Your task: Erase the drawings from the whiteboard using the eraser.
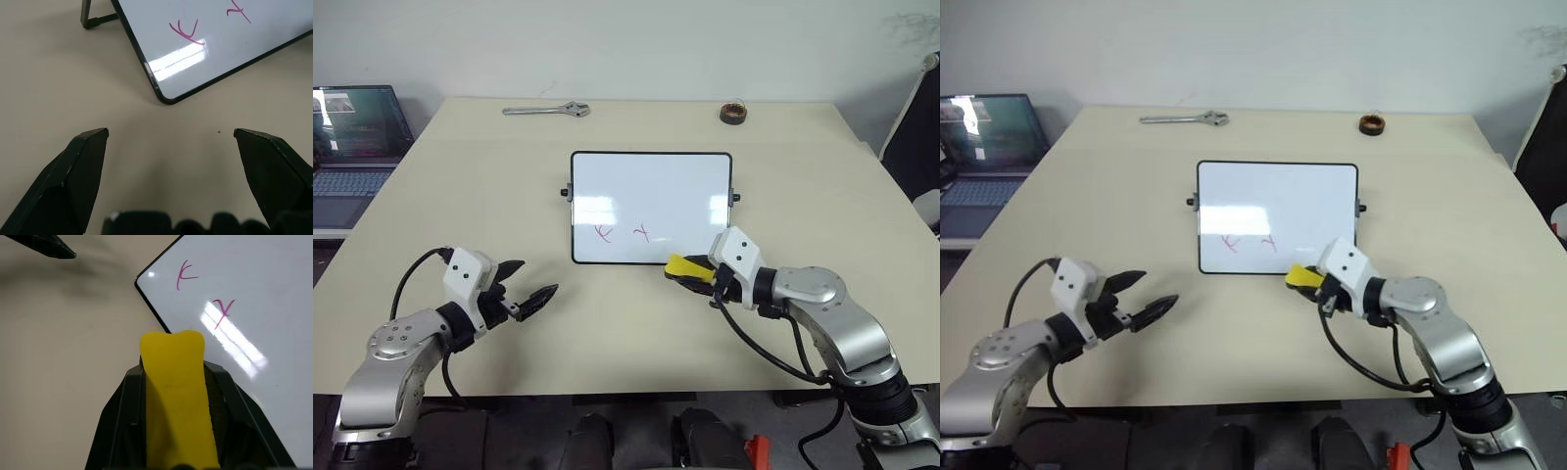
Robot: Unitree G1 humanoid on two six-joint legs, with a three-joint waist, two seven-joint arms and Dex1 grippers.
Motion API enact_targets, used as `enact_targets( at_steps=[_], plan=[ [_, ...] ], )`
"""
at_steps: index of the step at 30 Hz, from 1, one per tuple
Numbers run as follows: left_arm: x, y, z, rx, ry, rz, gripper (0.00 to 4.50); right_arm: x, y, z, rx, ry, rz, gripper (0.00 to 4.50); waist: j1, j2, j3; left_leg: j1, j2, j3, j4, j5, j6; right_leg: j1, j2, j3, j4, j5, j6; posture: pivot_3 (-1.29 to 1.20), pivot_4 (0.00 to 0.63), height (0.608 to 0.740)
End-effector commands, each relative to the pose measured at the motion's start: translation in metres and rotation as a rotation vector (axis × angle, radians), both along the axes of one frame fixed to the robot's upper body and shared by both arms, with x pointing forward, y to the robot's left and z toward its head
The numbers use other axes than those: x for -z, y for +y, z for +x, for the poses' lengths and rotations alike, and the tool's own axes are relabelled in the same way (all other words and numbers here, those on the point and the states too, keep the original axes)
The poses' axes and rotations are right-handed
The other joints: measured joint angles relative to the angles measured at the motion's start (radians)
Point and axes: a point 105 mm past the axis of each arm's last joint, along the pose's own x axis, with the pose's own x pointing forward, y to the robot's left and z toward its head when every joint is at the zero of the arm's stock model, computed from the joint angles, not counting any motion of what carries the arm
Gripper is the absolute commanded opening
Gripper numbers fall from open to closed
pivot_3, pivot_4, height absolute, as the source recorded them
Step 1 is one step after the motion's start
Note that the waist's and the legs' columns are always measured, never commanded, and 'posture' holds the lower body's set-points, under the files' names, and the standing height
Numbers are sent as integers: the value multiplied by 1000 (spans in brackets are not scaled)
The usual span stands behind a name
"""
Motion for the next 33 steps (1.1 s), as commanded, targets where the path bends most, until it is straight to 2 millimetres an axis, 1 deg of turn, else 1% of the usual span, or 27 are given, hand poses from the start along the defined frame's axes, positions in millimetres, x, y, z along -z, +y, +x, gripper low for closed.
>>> enact_targets(
  at_steps=[1,9,12,15,17,19,21,24,25,26,27,29,30,32,33],
  plan=[
    [-17,1,-2,-3,-61,22,4500,-7,-1,5,0,-50,-7,1210,0,0,0,0,0,0,0,0,0,0,0,0,0,0,0,0,150,740],
    [-22,-3,0,8,-72,37,4500,-6,0,6,-5,-56,-10,1210,1,0,0,0,0,0,0,0,0,0,0,0,0,0,0,0,150,740],
    [-19,-5,1,27,-66,55,4500,-11,5,11,7,-105,-2,1210,1,0,0,0,0,0,0,0,0,0,0,0,0,0,0,0,150,740],
    [-14,-4,2,29,-56,62,4500,-18,13,27,47,-225,-25,1210,-1,0,0,0,0,1,0,0,0,0,0,1,0,0,0,0,150,740],
    [-11,-3,4,35,-50,63,4500,-27,23,45,97,-321,-16,1210,-5,0,0,1,0,1,0,0,0,0,0,1,0,0,0,0,150,740],
    [-9,-4,6,48,-47,65,4500,-34,34,57,108,-408,-29,1210,-7,0,0,1,-1,2,0,0,0,-1,1,1,1,0,-1,0,150,740],
    [-7,-6,9,68,-48,71,4500,-34,46,72,109,-505,-103,1210,-6,0,0,0,-1,2,0,0,0,-2,2,1,1,0,-1,0,150,740],
    [-7,-11,13,98,-54,75,4500,-33,60,88,110,-531,-133,1209,-6,0,0,0,-1,2,0,0,0,-2,2,1,1,1,-1,0,150,740],
    [-8,-12,14,105,-56,76,4500,-31,62,91,103,-531,-145,1209,-6,0,0,0,0,2,0,0,0,-2,1,1,1,1,-1,0,150,740],
    [-8,-13,14,111,-58,78,4500,-25,65,94,93,-504,-163,1209,-4,0,0,-1,0,2,0,0,0,-2,1,1,1,1,-1,0,150,740],
    [-8,-13,15,114,-60,81,4500,-15,65,94,67,-463,-198,1209,-4,0,0,-1,0,2,0,0,0,-2,0,1,1,1,-1,0,150,740],
    [-8,-13,15,117,-62,84,4500,10,60,89,3,-357,-279,1209,-2,0,0,-1,0,2,0,0,0,-2,0,1,0,1,-1,0,150,740],
    [-8,-13,15,117,-63,84,4500,19,56,85,-22,-316,-307,1209,-2,0,0,-1,1,1,0,0,0,-2,-1,1,0,1,-1,0,150,740],
    [-8,-13,15,118,-63,85,4500,32,49,79,-68,-261,-356,1207,-2,0,0,0,1,1,0,0,0,-1,-1,0,1,1,-1,0,150,740],
    [-8,-13,15,118,-63,87,4500,34,44,80,-64,-256,-369,1207,0,0,0,0,1,0,0,0,0,-1,-1,0,1,1,-1,0,150,740]
  ],
)
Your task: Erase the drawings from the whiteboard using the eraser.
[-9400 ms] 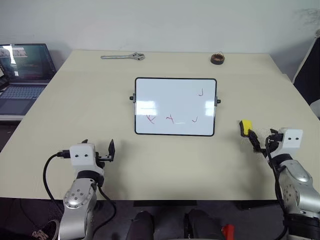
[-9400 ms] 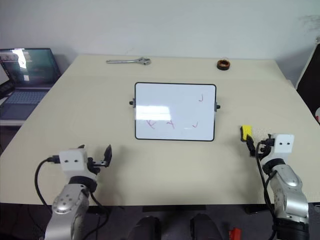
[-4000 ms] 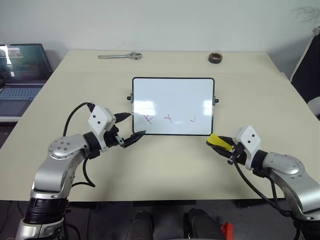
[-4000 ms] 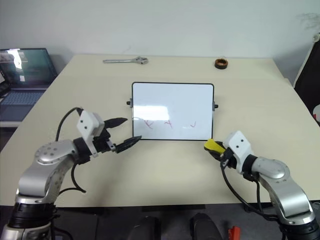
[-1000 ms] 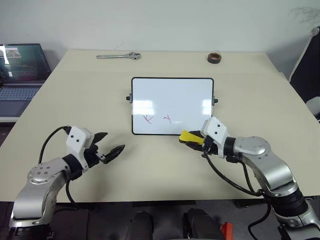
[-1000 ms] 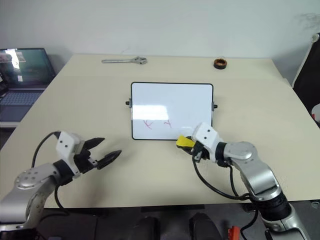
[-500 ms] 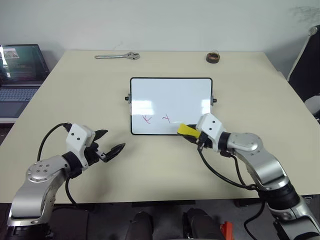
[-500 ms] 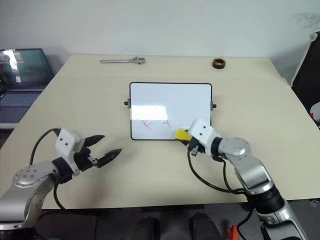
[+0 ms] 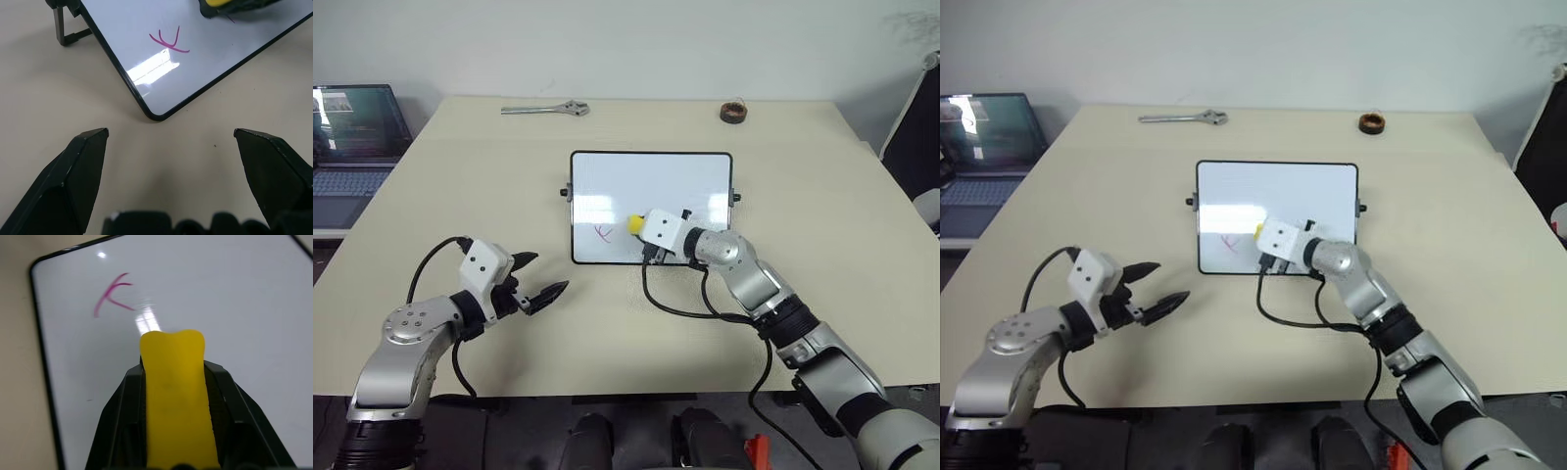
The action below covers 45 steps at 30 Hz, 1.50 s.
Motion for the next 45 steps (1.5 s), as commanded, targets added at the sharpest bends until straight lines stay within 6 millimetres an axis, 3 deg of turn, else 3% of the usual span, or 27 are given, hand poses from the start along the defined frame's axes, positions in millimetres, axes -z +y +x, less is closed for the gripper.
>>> enact_targets(
  at_steps=[1,6,8,13,17,23,26,30,35,38,42,45],
  plan=[
    [-8,-1,1,12,-38,23,4500,22,-22,2,39,76,-80,1207,2,0,0,1,0,0,0,0,0,1,0,0,0,0,0,0,150,740],
    [-7,0,0,15,-36,22,4500,-19,-37,38,237,-107,52,1206,0,0,0,6,-1,0,0,0,0,4,2,0,1,1,-1,0,150,740],
    [-5,-1,0,18,-33,23,4500,-9,-34,34,213,-44,51,1206,3,0,0,6,-1,0,1,1,0,5,3,0,2,2,-2,0,150,740],
    [-4,1,1,15,-30,23,4500,37,-32,1,45,102,-135,1206,7,-1,-1,10,-1,-1,0,1,0,9,2,-1,0,2,-2,0,150,740],
    [-4,3,1,12,-30,21,4500,42,-43,-1,21,56,-261,1206,3,-1,-1,13,-1,-1,0,1,0,11,2,-1,0,2,-2,0,150,740],
    [-4,3,1,10,-27,20,4500,-3,-38,27,147,-155,-135,1204,2,-1,0,17,-1,0,0,1,0,15,3,0,0,-1,2,0,150,740],
    [-4,4,2,3,-29,17,4500,-12,-39,31,185,-133,-43,1203,4,-1,0,17,-1,0,0,2,1,15,3,1,0,-1,2,0,150,740],
    [-5,11,4,-26,-38,14,4500,-3,-32,8,117,63,75,1203,10,-1,-1,16,-1,-1,-1,1,1,14,2,0,0,0,1,0,150,740],
    [-14,19,5,-79,-71,-39,4500,-42,-23,-21,20,187,343,1201,8,0,1,10,1,-1,-1,0,0,10,1,0,-1,1,-2,0,150,740],
    [-19,23,4,-107,-83,-84,4500,-56,-31,-42,-36,254,421,1201,5,1,1,0,1,-2,-1,1,0,-1,1,0,0,1,-2,0,150,740],
    [-21,35,-1,-147,-80,-119,4500,-50,-45,-72,-108,329,392,1201,5,1,1,-2,1,-3,-1,0,0,-1,1,-2,-2,1,-1,0,150,740],
    [-23,41,-4,-172,-82,-135,4500,-39,-52,-83,-109,372,356,1200,5,1,1,-2,1,-3,-1,0,0,-1,0,-2,-3,0,-1,0,150,740]
  ],
)
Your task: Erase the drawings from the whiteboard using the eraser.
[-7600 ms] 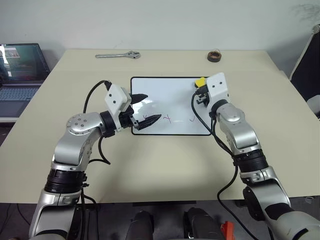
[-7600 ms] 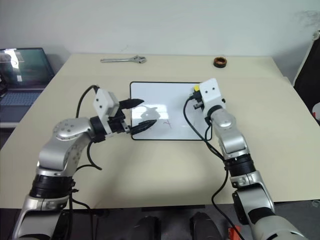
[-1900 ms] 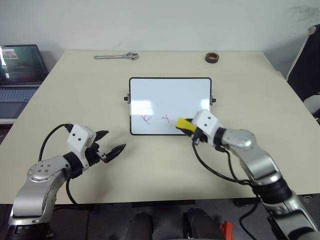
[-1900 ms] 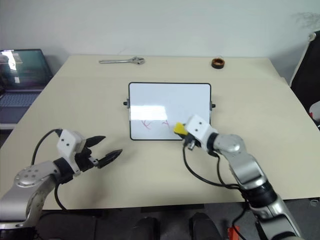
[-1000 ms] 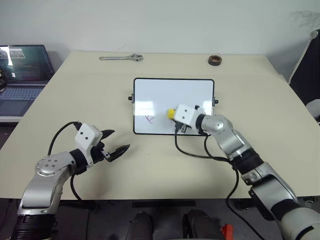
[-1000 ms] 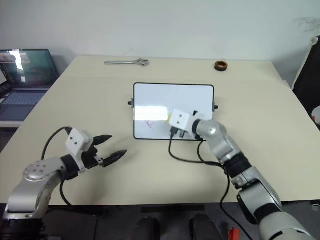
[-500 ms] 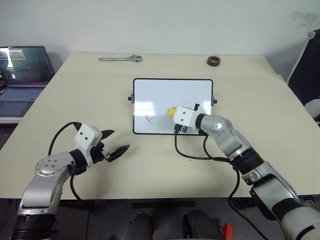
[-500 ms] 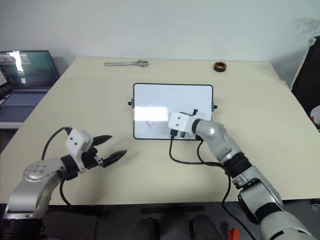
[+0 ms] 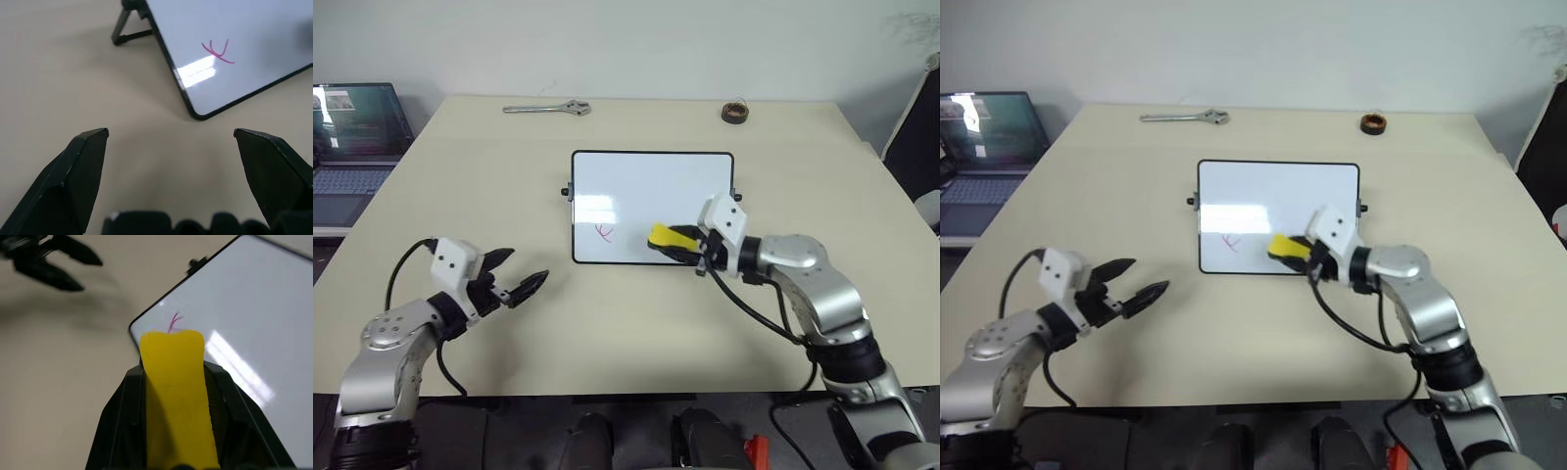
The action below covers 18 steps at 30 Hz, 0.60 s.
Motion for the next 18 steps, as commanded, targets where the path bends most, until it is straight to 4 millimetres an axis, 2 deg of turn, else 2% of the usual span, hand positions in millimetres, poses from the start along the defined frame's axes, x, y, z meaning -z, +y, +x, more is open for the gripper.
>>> enact_targets(
  at_steps=[1,5,15,17,18],
  plan=[
    [-18,8,-3,-28,-59,-17,4500,-1,-3,-17,-50,5,-4,1200,0,0,0,0,0,0,0,0,0,0,0,0,0,0,0,0,150,740],
    [-20,9,-8,-38,-58,-8,4500,11,-2,-18,-37,22,-29,1200,-6,0,0,1,-1,1,0,0,0,0,1,1,1,0,0,0,150,740],
    [-22,2,-18,-54,-52,14,4500,8,23,-18,-111,8,-9,1200,-7,0,0,1,0,1,0,0,0,0,1,1,1,0,0,0,150,740],
    [-23,1,-18,-55,-52,14,4500,6,25,-14,-105,-9,-7,1200,-6,0,0,1,-1,1,0,0,0,0,1,1,1,0,0,0,150,740],
    [-23,0,-18,-53,-51,19,4500,2,27,-6,-75,-42,-5,1200,-6,-1,0,1,-1,1,0,0,0,0,1,1,1,0,0,0,150,740]
  ],
)
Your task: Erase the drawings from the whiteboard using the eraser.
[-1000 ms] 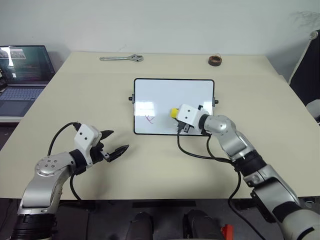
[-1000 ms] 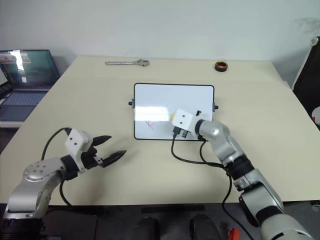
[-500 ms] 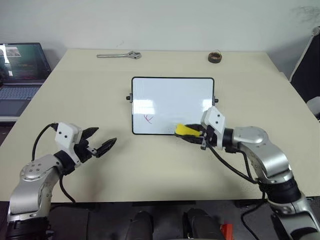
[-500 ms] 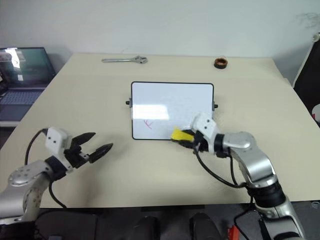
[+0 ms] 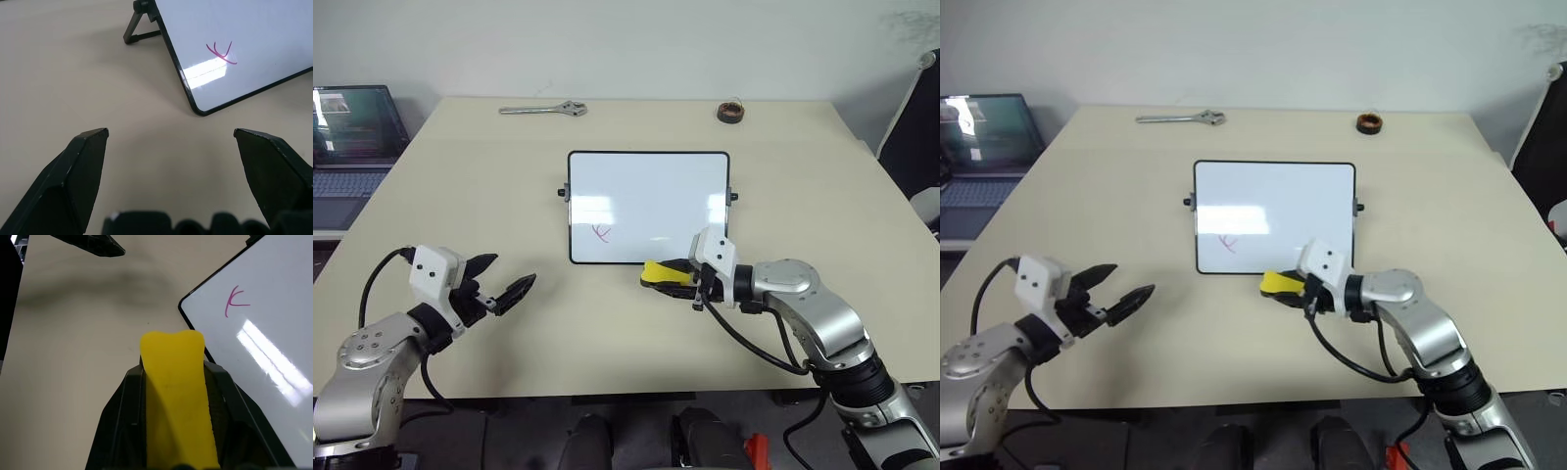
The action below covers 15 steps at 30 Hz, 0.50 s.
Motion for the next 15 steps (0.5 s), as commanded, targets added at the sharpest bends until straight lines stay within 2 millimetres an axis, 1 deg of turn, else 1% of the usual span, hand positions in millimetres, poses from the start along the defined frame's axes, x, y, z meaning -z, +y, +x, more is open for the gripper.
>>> enact_targets(
  at_steps=[1,4,5,7,11,13,15],
  plan=[
    [-15,-2,-1,11,-50,19,4500,-20,9,22,52,-140,18,1200,0,0,0,0,0,0,0,0,0,0,0,0,0,0,0,0,150,740],
    [-15,-3,0,24,-45,38,4500,-29,16,41,104,-242,-3,1200,-3,0,0,1,-1,1,0,0,0,0,1,1,1,0,0,0,150,740],
    [-14,-4,0,35,-42,48,4500,-31,22,48,110,-281,-18,1200,-3,0,0,1,-1,1,0,0,0,0,1,0,1,0,0,0,150,740],
    [-15,-6,6,50,-44,47,4500,-34,43,65,131,-373,-44,1200,-5,0,0,0,-1,1,0,0,0,-1,1,1,0,0,0,0,150,740],
    [-19,-9,13,81,-44,49,4500,-33,72,88,142,-469,-82,1200,-5,0,0,1,-1,2,0,0,0,-1,2,1,1,0,-1,0,150,740],
    [-20,-10,14,97,-37,54,4500,-32,80,97,151,-514,-106,1200,-5,0,0,0,0,2,0,0,-1,-2,1,1,1,0,-1,0,150,740],
    [-19,-11,15,108,-31,60,4500,-30,86,103,145,-542,-124,1200,-3,0,0,-1,0,2,0,0,-1,-2,0,1,0,0,-1,0,150,740]
  ],
)
